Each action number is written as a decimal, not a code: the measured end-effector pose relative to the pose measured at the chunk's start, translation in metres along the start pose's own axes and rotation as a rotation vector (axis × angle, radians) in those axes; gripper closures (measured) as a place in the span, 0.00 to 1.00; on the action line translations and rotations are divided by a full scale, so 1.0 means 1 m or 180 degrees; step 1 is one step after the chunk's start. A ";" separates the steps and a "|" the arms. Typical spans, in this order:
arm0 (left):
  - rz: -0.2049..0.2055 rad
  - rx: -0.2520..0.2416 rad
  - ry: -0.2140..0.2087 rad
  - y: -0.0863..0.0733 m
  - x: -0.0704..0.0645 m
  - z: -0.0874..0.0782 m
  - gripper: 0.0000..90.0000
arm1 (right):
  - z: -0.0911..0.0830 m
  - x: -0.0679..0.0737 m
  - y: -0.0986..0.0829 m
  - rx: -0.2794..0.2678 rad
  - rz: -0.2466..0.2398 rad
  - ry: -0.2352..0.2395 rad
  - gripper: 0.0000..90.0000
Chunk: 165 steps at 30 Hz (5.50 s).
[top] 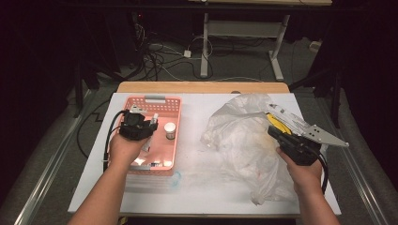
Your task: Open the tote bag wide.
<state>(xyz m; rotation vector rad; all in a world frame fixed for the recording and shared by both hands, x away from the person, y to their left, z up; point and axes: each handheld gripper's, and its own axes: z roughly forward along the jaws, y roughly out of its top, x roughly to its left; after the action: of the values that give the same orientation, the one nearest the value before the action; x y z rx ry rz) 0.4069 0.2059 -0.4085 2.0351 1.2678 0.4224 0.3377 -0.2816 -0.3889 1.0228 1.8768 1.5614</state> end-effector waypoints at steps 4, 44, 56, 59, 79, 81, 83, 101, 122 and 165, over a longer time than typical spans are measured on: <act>-0.0004 -0.0177 0.0004 -0.004 -0.003 -0.009 0.74 | -0.001 0.000 0.000 0.0006 -0.0009 0.0003 1.00; 0.0027 -0.0898 -0.0283 -0.036 -0.038 -0.045 0.75 | -0.001 0.004 0.000 0.0015 -0.0057 0.0022 1.00; 0.0177 -0.1026 -0.0423 -0.025 -0.059 -0.055 0.74 | -0.003 0.004 0.000 0.0006 -0.0061 0.0031 1.00; 0.0185 -0.1067 -0.0481 -0.023 -0.063 -0.057 0.75 | -0.003 0.004 0.000 0.0002 -0.0059 0.0026 1.00; 0.0336 -0.1177 -0.0791 -0.015 -0.097 -0.062 0.75 | -0.003 0.004 0.000 0.0008 -0.0065 0.0027 1.00; 0.0357 -0.1149 -0.0814 -0.015 -0.100 -0.059 0.74 | -0.003 0.004 0.000 0.0003 -0.0069 0.0026 1.00; 0.0392 -0.1116 -0.0829 -0.015 -0.104 -0.055 0.74 | -0.003 0.004 0.000 0.0000 -0.0067 0.0027 1.00; 0.0578 -0.0905 -0.1054 -0.021 -0.134 -0.026 0.74 | -0.005 0.005 0.001 -0.0021 -0.0074 0.0020 1.00; 0.0697 -0.0862 -0.1112 -0.022 -0.152 -0.008 0.74 | -0.001 0.012 0.004 -0.0102 -0.0018 -0.0029 1.00; 0.1084 -0.0754 -0.1157 0.038 -0.257 0.094 0.74 | 0.005 0.008 0.006 -0.0128 -0.0007 0.0050 1.00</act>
<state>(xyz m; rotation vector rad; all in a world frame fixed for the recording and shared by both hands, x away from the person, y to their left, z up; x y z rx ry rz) 0.3673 -0.0671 -0.4271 2.0093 0.6256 0.3195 0.3378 -0.2718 -0.3835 0.9935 1.8488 1.6039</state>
